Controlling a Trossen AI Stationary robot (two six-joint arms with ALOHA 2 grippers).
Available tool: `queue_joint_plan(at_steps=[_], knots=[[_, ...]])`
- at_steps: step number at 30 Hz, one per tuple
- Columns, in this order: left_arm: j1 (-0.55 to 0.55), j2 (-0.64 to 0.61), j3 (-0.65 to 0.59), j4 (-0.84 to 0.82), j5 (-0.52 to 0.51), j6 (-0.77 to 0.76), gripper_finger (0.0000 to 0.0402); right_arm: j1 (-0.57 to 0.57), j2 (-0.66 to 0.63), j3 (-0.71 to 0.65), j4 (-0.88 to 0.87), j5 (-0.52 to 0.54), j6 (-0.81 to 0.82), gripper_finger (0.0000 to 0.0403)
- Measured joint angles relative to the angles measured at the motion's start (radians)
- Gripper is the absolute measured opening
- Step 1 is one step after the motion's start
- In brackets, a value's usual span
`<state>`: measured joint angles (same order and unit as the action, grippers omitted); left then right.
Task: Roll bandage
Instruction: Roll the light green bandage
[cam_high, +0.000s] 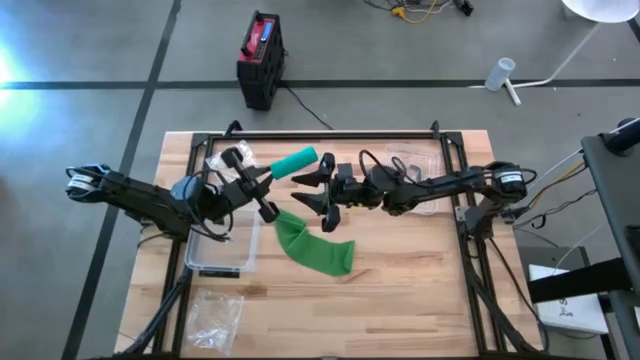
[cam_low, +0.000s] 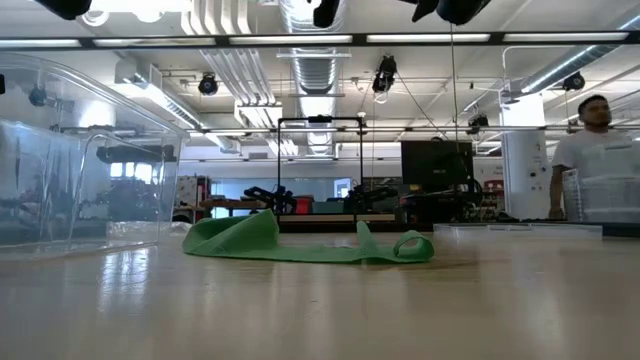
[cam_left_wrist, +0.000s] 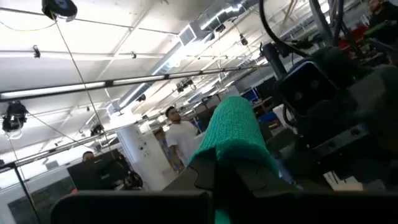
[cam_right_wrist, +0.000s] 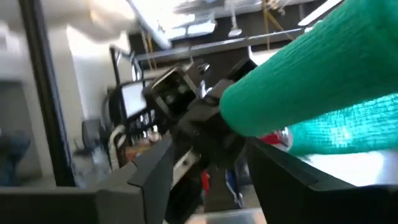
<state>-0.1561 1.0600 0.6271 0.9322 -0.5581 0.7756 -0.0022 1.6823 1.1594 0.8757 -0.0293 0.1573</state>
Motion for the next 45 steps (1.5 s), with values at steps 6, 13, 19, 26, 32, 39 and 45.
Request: queue_joint_plan(at_steps=[6,13,19,26,32,39,45], knots=[[-0.002,-0.015,0.058,-0.205,0.007,0.081,0.0002,0.028,-0.164,-0.003,-0.345,0.003,-0.322,0.0222],[-0.002,-0.014,0.206,-0.601,0.098,0.163,0.0002,0.076,-0.348,-0.003,-0.677,0.187,-0.65,0.0242],[-0.012,-0.015,0.277,-0.67,0.101,0.157,0.0002,0.076,-0.387,-0.003,-0.744,0.224,-0.763,0.0253],[-0.012,-0.015,0.278,-0.677,0.099,0.154,0.0002,0.076,-0.335,0.014,-0.721,0.224,-0.899,0.0258],[-0.012,-0.015,0.276,-0.681,0.098,0.136,0.0002,0.076,-0.255,0.103,-0.724,0.222,-1.01,0.0246],[-0.014,-0.014,0.276,-0.689,0.097,0.105,0.0002,0.071,-0.193,0.21,-0.824,0.263,-1.049,0.0226],[-0.027,-0.014,0.276,-0.688,0.098,0.101,0.0002,0.071,-0.2,0.222,-0.903,0.328,-1.047,0.021]])
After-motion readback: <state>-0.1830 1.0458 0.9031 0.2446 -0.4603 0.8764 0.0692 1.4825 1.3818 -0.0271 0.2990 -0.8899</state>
